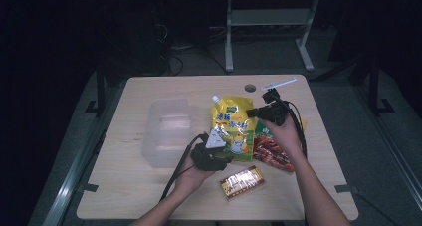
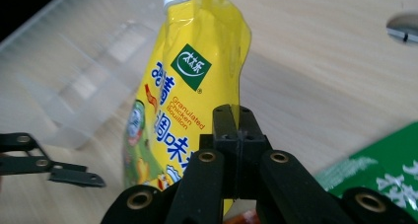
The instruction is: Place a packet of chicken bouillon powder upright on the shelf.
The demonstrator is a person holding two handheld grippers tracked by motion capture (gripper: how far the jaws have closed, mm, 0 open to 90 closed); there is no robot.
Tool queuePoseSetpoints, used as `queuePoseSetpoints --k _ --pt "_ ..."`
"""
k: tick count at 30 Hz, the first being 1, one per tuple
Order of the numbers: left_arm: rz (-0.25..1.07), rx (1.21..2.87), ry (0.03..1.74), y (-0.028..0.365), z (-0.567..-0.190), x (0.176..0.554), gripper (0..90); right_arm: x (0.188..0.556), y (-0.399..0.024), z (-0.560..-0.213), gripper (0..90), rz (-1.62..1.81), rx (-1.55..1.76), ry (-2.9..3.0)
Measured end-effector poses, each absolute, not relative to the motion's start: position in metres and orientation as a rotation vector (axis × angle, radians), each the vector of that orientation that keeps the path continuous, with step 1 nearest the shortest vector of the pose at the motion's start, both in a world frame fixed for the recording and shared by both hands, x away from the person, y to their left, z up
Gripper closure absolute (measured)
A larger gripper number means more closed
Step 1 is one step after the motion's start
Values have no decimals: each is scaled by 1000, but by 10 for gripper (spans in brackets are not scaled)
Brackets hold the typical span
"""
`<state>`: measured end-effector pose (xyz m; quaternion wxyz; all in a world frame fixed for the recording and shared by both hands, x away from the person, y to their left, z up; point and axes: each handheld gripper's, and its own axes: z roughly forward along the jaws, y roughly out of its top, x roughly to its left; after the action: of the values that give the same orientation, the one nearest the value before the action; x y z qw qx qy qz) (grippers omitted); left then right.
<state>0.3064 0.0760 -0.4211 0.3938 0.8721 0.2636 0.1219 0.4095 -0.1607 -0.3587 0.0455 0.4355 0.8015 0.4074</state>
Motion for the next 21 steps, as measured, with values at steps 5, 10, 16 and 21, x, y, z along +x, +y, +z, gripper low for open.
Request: queuePoseSetpoints --k 5,10,16,21 --pt "292 2201 665 81 -419 300 507 397 -152 -343 899 1280 1245 2442" --pt "287 2198 654 83 -420 295 495 385 -143 -331 899 1312 1144 2423" --pt "261 2191 651 88 -419 289 483 379 -136 -323 900 1319 1071 2417" --pt "269 2189 640 92 -420 284 480 376 -130 -315 900 1305 1011 2429"
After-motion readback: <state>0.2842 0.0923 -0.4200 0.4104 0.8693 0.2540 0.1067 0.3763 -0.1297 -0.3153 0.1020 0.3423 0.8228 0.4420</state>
